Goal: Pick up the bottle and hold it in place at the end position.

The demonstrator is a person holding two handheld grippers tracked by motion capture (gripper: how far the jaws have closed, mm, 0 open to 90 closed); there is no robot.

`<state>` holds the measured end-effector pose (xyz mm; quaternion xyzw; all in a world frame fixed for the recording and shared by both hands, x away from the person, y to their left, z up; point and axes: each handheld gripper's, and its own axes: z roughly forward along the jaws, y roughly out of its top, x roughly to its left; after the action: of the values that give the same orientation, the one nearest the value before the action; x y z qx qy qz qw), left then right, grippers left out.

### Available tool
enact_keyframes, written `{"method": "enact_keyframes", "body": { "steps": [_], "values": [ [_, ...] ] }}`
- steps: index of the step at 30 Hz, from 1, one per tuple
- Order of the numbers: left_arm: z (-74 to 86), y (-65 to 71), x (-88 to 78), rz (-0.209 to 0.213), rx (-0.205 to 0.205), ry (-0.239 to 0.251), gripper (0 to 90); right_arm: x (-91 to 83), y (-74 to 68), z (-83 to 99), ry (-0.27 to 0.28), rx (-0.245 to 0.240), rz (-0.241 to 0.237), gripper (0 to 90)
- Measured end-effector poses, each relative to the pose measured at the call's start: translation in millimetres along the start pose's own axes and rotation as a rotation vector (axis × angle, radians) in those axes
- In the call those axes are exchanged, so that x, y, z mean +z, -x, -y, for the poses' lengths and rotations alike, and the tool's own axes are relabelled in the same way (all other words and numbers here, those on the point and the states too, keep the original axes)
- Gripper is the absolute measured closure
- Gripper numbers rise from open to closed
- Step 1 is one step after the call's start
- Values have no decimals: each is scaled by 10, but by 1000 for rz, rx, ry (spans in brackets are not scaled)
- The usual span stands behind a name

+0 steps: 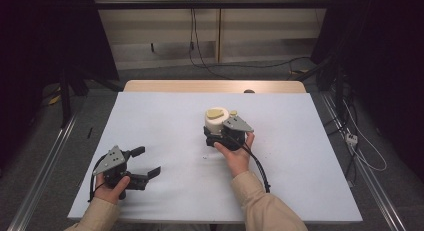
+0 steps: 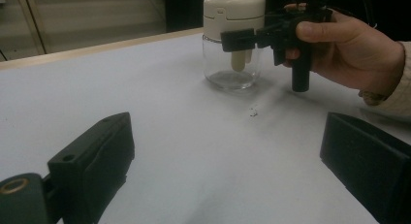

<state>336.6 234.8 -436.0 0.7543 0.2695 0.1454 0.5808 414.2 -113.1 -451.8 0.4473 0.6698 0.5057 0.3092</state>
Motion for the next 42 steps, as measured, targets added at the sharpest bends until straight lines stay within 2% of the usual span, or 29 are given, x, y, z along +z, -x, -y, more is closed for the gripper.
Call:
{"method": "enact_keyframes", "body": {
  "steps": [8,22,42],
  "values": [
    [0,-3,1,-2,3,-1,49,33,17,13,-4,15,-3,57],
    [1,-11,-15,-6,4,3,49,142,-39,-25,-12,13,-17,57],
    [1,-8,-6,-4,2,3,50,159,-1,-36,-2,30,-7,58]
  ]
}}
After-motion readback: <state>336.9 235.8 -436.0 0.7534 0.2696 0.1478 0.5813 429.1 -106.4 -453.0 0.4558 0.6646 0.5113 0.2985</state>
